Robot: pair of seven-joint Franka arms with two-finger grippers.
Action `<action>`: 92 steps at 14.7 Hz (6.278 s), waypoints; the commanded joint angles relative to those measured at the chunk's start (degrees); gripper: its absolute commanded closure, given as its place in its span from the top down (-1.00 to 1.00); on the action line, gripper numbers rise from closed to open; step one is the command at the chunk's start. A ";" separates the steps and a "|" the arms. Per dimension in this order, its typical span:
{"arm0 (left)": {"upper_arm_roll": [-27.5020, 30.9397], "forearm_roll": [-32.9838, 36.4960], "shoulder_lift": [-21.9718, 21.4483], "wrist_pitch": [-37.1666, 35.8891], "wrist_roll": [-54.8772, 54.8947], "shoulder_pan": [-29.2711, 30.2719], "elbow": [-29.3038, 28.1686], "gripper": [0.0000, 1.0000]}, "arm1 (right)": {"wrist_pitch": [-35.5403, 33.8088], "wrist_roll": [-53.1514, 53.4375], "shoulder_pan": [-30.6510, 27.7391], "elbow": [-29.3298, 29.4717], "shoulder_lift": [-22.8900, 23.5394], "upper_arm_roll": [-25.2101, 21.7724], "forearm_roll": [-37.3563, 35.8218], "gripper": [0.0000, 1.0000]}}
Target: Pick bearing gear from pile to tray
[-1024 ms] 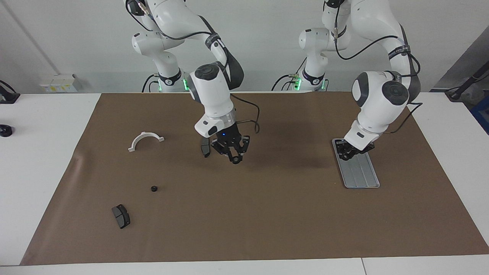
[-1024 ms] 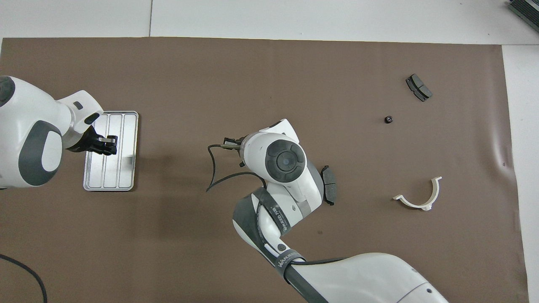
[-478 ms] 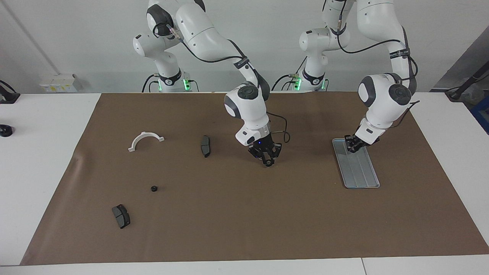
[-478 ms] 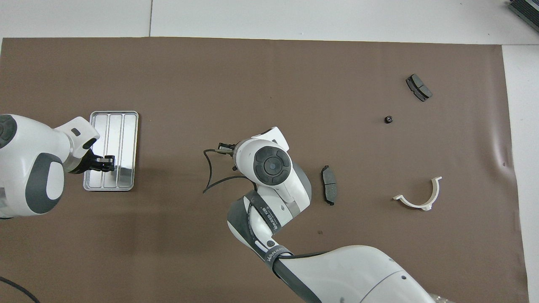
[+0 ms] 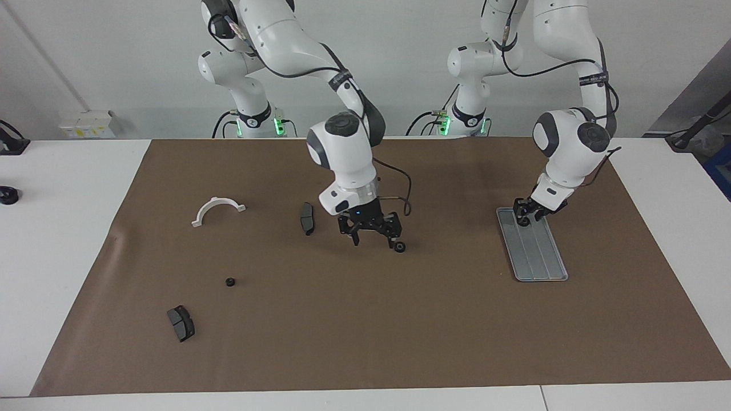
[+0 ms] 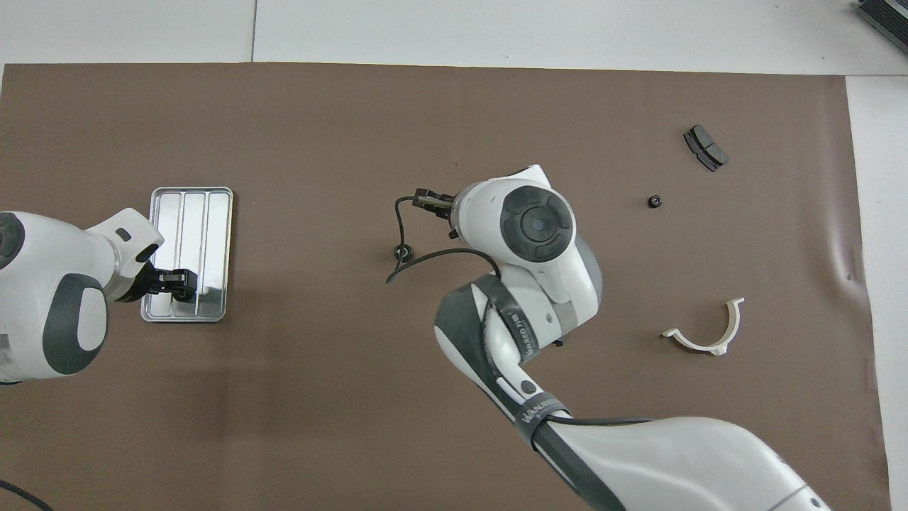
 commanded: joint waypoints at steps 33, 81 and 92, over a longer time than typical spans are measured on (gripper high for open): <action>-1.15 -2.90 18.99 10.86 -11.41 -34.71 18.29 1.00 | -0.91 -60.43 -27.34 -7.70 4.23 0.89 -0.34 -0.03; -0.09 1.93 4.67 -24.16 1.59 -5.97 27.84 1.00 | 5.27 -5.74 -5.42 -0.57 3.20 5.20 -0.87 1.00; -0.89 1.49 -5.44 -38.27 1.77 -8.70 31.82 1.00 | -12.93 -32.12 -28.55 -0.23 -7.80 5.20 -0.87 1.00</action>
